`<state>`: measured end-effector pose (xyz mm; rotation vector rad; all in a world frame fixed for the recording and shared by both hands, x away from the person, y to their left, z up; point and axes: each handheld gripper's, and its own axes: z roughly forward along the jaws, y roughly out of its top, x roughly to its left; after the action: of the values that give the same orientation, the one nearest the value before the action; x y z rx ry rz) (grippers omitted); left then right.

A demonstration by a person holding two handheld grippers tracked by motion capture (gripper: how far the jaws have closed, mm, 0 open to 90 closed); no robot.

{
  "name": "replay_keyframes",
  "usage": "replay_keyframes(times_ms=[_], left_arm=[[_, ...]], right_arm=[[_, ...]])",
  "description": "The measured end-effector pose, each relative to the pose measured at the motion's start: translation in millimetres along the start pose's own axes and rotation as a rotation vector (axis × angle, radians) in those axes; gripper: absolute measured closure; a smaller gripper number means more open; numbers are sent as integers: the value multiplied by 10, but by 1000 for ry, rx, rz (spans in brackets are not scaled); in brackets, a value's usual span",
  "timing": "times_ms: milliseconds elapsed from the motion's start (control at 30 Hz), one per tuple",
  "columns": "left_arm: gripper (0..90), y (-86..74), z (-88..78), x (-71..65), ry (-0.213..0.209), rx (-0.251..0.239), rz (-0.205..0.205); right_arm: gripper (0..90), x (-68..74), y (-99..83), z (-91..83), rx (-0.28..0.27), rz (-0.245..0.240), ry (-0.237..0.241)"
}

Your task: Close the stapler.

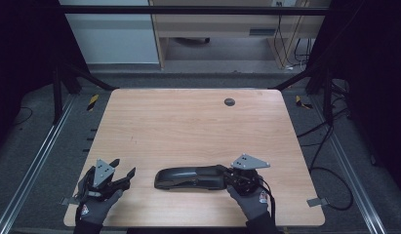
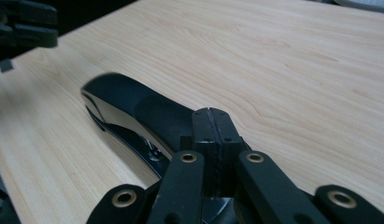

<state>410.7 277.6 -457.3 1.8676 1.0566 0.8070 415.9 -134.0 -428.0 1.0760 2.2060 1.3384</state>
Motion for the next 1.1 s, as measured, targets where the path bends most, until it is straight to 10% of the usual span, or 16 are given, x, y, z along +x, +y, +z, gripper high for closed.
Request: replay_keyframes(times_ms=[1100], left_arm=[[337,-42,30,-15,-3,15,8]], right_arm=[[900,-42,-181,98,21,26,-23]])
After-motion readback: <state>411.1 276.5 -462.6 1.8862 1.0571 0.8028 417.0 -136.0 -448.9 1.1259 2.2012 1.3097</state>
